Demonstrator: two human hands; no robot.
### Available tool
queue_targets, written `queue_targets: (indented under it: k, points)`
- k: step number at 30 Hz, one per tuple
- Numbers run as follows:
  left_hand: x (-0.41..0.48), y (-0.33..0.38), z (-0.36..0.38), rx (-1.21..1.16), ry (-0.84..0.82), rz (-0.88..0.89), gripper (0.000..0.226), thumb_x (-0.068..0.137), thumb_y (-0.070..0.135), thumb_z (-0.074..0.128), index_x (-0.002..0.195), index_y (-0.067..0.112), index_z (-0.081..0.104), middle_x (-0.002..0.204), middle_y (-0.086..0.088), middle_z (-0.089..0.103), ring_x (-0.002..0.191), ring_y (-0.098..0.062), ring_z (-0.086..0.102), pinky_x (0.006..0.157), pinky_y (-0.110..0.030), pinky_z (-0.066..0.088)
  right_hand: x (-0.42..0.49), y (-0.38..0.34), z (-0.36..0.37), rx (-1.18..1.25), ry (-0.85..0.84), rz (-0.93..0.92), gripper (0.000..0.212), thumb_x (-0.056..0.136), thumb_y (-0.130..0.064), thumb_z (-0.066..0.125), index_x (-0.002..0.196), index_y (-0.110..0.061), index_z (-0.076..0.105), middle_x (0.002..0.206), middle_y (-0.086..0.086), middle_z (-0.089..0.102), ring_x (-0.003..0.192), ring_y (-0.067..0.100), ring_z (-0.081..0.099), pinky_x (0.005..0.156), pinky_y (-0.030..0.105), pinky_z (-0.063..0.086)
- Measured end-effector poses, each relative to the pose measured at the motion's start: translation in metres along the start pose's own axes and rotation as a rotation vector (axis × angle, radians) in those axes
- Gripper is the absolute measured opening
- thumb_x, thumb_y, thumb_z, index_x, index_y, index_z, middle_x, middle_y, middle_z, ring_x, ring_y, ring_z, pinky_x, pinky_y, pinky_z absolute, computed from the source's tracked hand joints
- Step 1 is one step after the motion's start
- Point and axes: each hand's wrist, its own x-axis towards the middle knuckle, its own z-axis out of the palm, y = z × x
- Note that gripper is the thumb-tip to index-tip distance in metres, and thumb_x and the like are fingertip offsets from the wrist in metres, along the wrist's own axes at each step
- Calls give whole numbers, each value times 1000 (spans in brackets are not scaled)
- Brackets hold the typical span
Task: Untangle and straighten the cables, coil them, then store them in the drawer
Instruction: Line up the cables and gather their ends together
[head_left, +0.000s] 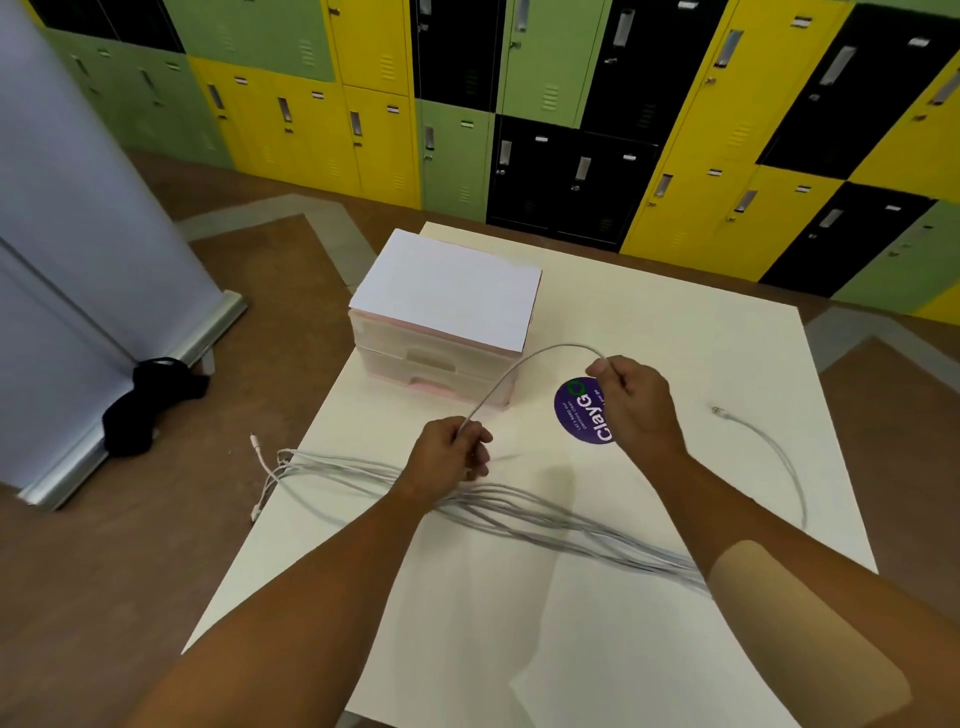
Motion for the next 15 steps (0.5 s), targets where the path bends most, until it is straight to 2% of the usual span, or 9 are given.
queue_targets:
  k: [2,5,7,9,10,11,13,15]
  points:
    - [-1,-1,-6,27,37,-8,34,104,28,46,90,5,67,60,-3,47,49,-16,46,49,-29,46,3,9,0,-79,-46,11,30,98,-40,51,100,-16,70,91,5,70,86,23,65,65,35,55]
    - [-3,5,-13,132,70,22,41,102,41,46,83,11,67,56,2,38,47,-11,34,46,-23,31,4,19,5,-286,-109,33,26,100,-28,51,95,-10,69,87,9,68,82,29,63,59,28,47]
    - [-4,8,-19,80,57,13,48,104,42,41,78,10,66,55,0,33,45,-11,29,43,-21,26,3,22,13,-390,-137,38,23,100,-21,51,112,-9,67,104,14,68,95,33,63,71,33,52]
    - [-7,9,-25,76,35,14,48,107,33,37,77,8,65,55,-3,31,44,-12,26,41,-20,24,-1,19,23,-396,-177,66,45,96,-18,58,140,-12,49,132,13,56,117,32,57,92,41,52]
    - [-8,9,-29,113,26,18,46,107,29,37,77,7,65,55,-4,31,44,-12,27,41,-20,25,-4,17,29,-393,-175,43,55,95,-18,61,146,-15,41,138,12,49,122,32,52,95,43,50]
    - [-9,8,-33,158,17,26,44,106,26,39,78,7,67,55,-4,32,43,-11,27,41,-20,26,-8,13,35,-405,-152,-20,59,93,-19,63,147,-17,40,138,10,46,122,31,49,96,44,50]
    - [-10,6,-40,220,3,28,40,105,23,43,79,8,69,54,-3,34,42,-11,29,43,-18,31,-14,1,46,-440,-117,-236,49,92,-20,63,139,-19,50,131,7,51,117,30,49,93,46,49]
    - [-10,5,-46,243,-19,11,33,102,22,49,80,11,72,55,1,38,46,-14,33,48,-21,38,-17,-13,61,-455,-192,-424,36,91,-24,59,126,-18,62,122,4,59,113,27,51,92,46,47]
